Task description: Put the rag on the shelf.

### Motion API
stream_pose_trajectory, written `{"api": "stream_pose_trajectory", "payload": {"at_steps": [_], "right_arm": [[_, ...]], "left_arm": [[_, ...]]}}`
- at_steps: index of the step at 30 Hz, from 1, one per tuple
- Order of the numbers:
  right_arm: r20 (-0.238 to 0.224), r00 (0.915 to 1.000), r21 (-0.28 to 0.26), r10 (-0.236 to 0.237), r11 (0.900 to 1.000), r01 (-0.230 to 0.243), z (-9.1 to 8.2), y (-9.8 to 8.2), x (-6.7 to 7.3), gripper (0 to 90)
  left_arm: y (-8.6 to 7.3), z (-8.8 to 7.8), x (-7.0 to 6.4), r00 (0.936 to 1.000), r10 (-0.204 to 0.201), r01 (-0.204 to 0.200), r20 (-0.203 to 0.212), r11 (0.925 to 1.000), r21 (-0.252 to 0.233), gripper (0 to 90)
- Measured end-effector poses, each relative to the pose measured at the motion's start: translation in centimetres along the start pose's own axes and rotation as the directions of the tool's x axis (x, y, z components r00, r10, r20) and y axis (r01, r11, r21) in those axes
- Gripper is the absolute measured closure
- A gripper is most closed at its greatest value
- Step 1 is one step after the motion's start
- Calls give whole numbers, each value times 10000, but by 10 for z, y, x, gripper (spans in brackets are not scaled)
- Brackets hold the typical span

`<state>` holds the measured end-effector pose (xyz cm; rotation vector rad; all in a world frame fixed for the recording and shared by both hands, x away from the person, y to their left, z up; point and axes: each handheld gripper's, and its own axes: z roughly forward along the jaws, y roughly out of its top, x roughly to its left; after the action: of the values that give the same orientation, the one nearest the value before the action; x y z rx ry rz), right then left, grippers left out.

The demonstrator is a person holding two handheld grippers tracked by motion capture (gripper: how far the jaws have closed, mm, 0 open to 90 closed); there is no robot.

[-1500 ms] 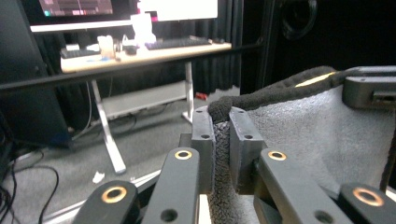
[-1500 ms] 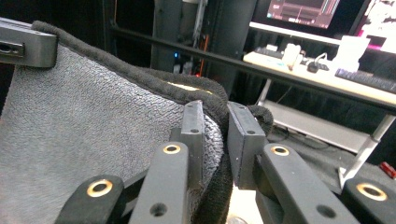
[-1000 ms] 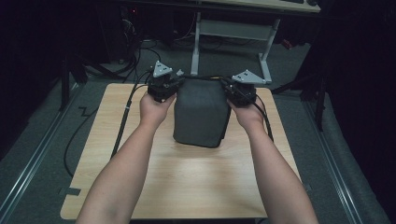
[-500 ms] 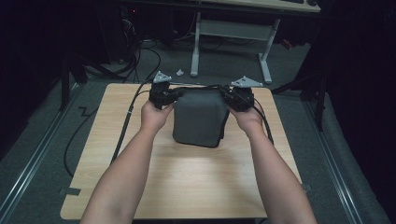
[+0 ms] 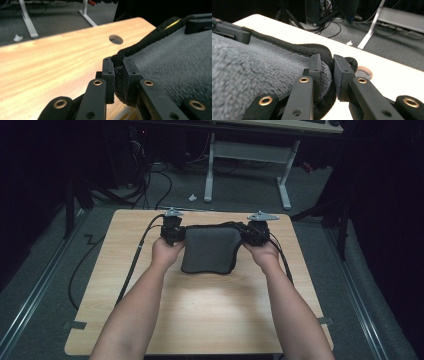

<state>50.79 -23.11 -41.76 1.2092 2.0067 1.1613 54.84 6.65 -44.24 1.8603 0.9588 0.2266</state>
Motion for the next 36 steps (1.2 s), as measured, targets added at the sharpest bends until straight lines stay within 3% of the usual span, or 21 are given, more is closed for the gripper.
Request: {"api": "stream_pose_trajectory", "payload": {"at_steps": [18, 23, 29, 36], "right_arm": [[-463, 9941, 357, 980, 9947, -964, 16, -24, -4, 769], [-114, 9934, 407, 1139, 9927, -1134, 13, -21, -8, 635], [177, 9942, 335, 1062, 9937, -1067, 7, -18, -10, 600], [293, 9946, 162, 997, 9948, -1002, 2, -13, -13, 563]], "left_arm": [[-18, 3, 6, 9983, -578, 576, 108, 9982, 157, 807], [-17, 0, 7, 9984, -560, 560, 2, 9983, 142, 776], [-16, -6, 4, 9989, -280, 290, -378, 9992, 258, 764], [-17, -11, 5, 9986, -265, 275, -464, 9994, 225, 765]]}}
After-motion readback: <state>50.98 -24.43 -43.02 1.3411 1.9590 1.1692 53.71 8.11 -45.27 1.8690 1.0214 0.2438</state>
